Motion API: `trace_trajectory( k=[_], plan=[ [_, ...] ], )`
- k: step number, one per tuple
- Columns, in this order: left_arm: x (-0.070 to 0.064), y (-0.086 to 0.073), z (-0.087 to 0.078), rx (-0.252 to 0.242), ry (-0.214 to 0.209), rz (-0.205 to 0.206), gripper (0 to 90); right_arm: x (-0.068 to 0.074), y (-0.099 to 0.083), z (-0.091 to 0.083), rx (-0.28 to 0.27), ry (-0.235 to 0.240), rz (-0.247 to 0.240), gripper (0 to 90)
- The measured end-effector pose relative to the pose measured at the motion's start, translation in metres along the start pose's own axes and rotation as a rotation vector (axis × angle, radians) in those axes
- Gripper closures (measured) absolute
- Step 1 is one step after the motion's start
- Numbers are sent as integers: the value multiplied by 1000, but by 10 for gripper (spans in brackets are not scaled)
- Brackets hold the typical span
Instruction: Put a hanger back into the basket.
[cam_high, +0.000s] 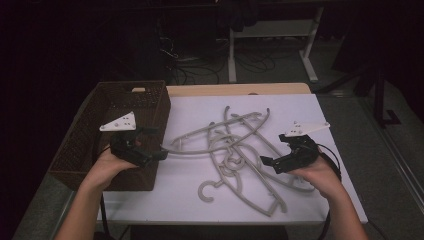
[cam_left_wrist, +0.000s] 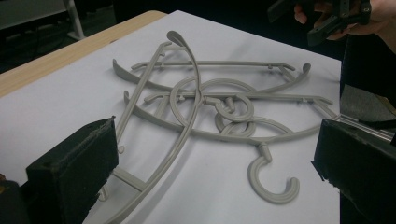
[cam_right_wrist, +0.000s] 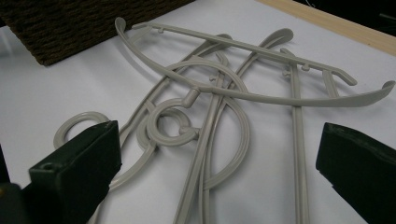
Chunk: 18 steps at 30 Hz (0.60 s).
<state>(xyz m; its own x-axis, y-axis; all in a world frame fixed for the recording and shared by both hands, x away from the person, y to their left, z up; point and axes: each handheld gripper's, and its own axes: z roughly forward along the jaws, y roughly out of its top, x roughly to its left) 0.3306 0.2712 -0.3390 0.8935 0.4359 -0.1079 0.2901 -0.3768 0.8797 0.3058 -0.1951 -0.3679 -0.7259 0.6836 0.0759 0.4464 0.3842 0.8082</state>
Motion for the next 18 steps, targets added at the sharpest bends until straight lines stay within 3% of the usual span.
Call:
trace_trajectory(
  k=[9, 18],
  plan=[
    [-2, 7, 4, 6, 12, -5, 0, -4, -3, 4, 2, 15, -1, 0],
    [-9, 19, 22, 17, -6, 0, 0, -6, -15, 15, 18, 24, -14, 0]
  ],
)
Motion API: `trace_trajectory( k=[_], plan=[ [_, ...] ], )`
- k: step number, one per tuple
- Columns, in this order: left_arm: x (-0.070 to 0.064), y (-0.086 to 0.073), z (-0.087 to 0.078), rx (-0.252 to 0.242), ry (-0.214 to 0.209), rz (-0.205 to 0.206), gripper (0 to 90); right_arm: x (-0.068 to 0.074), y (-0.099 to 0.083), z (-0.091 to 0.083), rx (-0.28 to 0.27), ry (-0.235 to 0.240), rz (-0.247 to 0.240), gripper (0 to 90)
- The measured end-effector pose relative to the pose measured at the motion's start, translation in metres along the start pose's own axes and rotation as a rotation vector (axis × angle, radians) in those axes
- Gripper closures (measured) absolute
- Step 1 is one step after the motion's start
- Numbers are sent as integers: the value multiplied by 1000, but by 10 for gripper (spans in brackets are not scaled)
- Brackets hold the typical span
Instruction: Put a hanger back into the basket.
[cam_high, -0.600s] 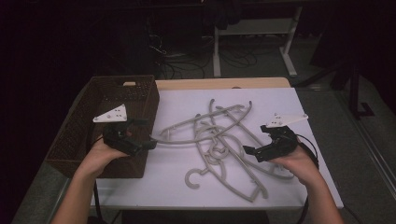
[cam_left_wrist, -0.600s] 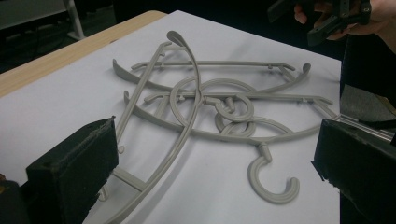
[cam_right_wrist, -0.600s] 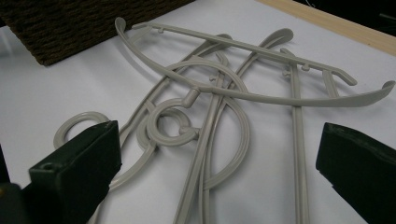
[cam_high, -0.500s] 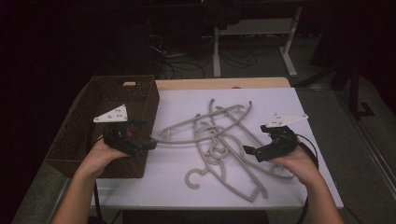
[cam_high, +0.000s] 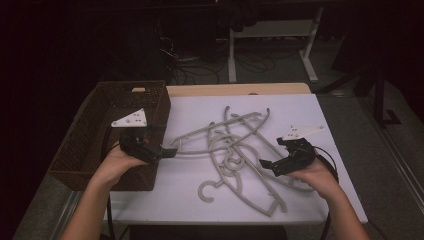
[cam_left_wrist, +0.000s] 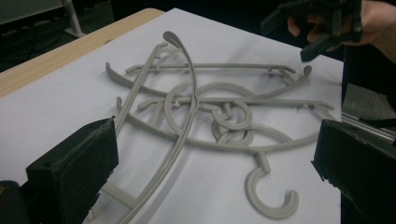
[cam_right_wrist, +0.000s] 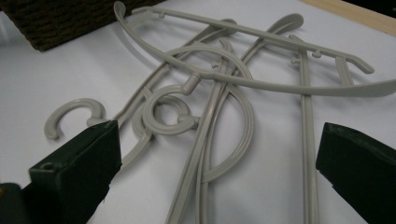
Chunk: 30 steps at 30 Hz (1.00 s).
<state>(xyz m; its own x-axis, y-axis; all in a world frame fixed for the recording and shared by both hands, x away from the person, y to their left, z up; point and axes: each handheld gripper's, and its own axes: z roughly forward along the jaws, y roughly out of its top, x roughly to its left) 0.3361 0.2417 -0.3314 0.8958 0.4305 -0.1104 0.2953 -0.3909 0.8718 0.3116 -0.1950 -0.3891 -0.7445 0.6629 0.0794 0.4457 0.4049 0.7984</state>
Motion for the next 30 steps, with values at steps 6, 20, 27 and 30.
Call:
trace_trajectory(
  k=[6, 20, 27, 30],
  plan=[
    [-10, 12, 18, 7, -13, 10, 0, 0, -6, 1, -21, 12, 15, 0],
    [-17, 19, 73, 74, -30, 30, 0, 1, -12, 2, -16, 14, 19, 0],
    [-12, 12, 97, 109, 2, 20, 17, -2, -13, 0, -21, 13, 26, 0],
    [-11, 10, 105, 131, 12, 28, 19, -2, -13, 1, -20, 12, 27, 0]
  ],
)
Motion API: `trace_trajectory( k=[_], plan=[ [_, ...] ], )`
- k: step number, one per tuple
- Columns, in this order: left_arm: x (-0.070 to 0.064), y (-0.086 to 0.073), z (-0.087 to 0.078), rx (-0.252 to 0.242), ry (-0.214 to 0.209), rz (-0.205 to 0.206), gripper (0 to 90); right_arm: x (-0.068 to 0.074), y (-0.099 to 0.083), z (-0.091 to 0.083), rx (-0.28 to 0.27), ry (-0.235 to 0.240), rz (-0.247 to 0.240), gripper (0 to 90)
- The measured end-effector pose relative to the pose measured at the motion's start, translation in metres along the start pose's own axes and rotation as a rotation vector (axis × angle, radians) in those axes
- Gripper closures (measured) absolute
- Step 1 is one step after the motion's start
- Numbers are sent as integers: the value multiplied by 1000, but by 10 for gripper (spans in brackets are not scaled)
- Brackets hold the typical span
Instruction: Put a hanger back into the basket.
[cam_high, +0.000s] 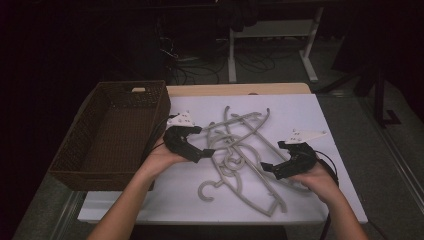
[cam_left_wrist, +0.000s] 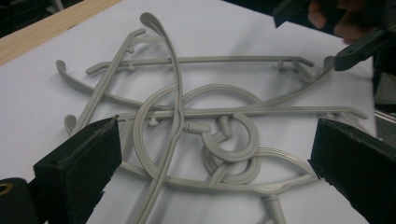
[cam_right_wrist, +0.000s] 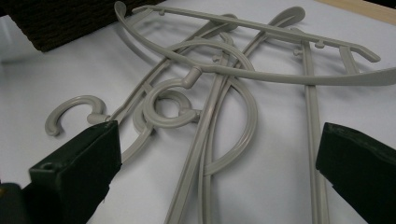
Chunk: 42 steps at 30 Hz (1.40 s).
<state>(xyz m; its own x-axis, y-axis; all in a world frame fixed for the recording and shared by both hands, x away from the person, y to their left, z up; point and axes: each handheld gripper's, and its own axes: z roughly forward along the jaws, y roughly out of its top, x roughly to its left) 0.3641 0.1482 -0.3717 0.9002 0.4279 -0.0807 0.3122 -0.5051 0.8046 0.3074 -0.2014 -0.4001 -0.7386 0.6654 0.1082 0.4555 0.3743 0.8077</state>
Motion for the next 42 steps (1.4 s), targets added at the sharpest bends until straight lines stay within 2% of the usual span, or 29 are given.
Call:
trace_trajectory(
  k=[5, 9, 14, 17, 21, 23, 26, 29, 32, 34, 37, 38, 42],
  plan=[
    [8, -12, 18, 40, 37, -7, 74, 0, -1, -1, 3, 3, -7, 0],
    [14, -23, 27, 48, 61, -22, 144, -1, -1, -1, 3, 2, -7, 0],
    [17, -31, 33, 71, 77, -11, 224, -1, -2, 0, 6, 3, -10, 0],
    [19, -39, 41, 113, 114, 13, 312, 0, -2, 1, 13, 3, -13, 0],
    [22, -44, 45, 140, 127, 21, 396, 0, -2, 1, 15, 2, -15, 0],
    [23, -46, 47, 162, 140, 31, 410, 0, -2, 1, 16, 3, -14, 0],
    [24, -50, 52, 189, 143, 39, 476, 0, -2, 1, 15, 5, -14, 1],
    [24, -51, 54, 199, 140, 45, 505, 1, -2, 1, 15, 5, -16, 1],
    [23, -52, 56, 218, 143, 66, 572, 1, -2, 1, 17, 6, -14, 2],
    [24, -52, 56, 217, 141, 63, 585, 1, -2, 1, 17, 6, -14, 2],
    [25, -53, 56, 229, 150, 67, 644, 1, -2, 1, 16, 6, -13, 3],
    [25, -53, 57, 247, 161, 73, 654, 0, -2, 1, 17, 6, -14, 3],
    [25, -54, 57, 245, 144, 70, 704, 0, -2, 1, 15, 7, -13, 3]
  ],
)
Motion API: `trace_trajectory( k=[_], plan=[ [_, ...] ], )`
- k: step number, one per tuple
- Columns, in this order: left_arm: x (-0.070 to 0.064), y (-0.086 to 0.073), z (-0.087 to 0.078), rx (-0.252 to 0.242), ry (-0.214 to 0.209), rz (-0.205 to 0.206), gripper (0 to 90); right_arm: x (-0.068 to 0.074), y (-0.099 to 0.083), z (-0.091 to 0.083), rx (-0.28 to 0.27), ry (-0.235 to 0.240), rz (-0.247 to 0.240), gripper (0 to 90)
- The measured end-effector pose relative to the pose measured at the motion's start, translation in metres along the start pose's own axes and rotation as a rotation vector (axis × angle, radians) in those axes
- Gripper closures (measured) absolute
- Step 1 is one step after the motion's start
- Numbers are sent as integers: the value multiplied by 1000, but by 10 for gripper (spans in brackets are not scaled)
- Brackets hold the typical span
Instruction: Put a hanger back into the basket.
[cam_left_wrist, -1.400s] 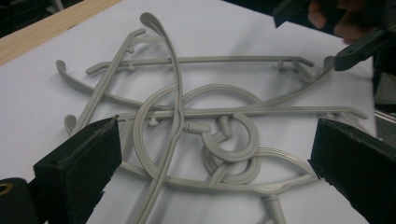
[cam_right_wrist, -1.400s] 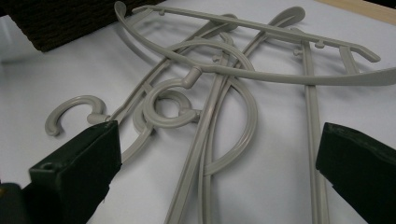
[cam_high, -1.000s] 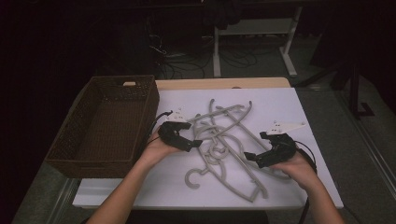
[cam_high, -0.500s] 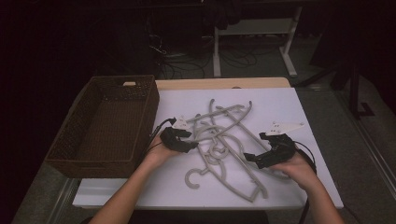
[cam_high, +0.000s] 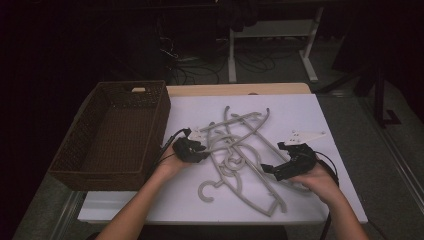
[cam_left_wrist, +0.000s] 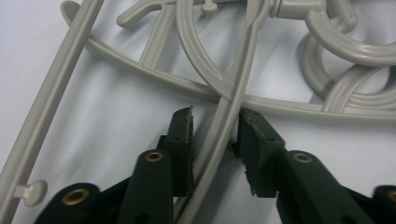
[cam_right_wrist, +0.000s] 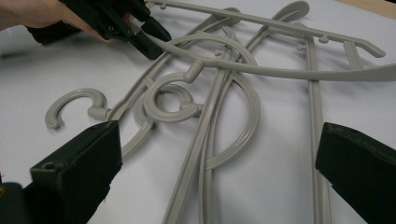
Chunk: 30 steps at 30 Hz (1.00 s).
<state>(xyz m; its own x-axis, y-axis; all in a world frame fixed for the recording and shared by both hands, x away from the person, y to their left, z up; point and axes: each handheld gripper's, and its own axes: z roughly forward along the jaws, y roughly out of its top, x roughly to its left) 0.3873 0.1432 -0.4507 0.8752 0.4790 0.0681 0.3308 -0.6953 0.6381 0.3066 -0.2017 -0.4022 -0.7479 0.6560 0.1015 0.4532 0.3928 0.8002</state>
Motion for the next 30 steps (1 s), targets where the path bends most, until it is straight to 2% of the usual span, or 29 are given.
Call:
trace_trajectory(
  k=[4, 6, 7, 9, 10, 12, 14, 19, 25, 30],
  plan=[
    [-1, 0, 0, 2, 0, 20, 727, 0, 0, 0, -1, -1, 2, 4],
    [-3, 1, 0, 6, 4, 37, 740, 0, 0, 0, 0, 0, 2, 4],
    [-4, 2, -1, 14, 8, 59, 748, 0, 0, 0, 0, -1, 1, 4],
    [-5, 2, -1, 16, 7, 71, 759, 0, 0, 0, 0, 0, 1, 4],
    [-6, 2, -2, 15, -7, 70, 791, 0, 0, 0, 1, 0, 1, 4],
    [-7, 3, -2, 21, 5, 76, 812, -1, 0, 0, 1, -1, 2, 5],
    [-7, 4, -2, 25, -11, 66, 815, -1, -1, 0, 2, 0, 3, 5],
    [-10, 7, -4, 21, -17, 68, 819, 0, -1, 1, 4, 0, 0, 5],
    [-18, 20, -16, 1, -26, 71, 823, -1, -1, 0, 2, -6, 2, 5],
    [-21, 30, -31, -20, -32, 38, 823, -2, -1, -3, -9, -8, 7, 5]
  ],
)
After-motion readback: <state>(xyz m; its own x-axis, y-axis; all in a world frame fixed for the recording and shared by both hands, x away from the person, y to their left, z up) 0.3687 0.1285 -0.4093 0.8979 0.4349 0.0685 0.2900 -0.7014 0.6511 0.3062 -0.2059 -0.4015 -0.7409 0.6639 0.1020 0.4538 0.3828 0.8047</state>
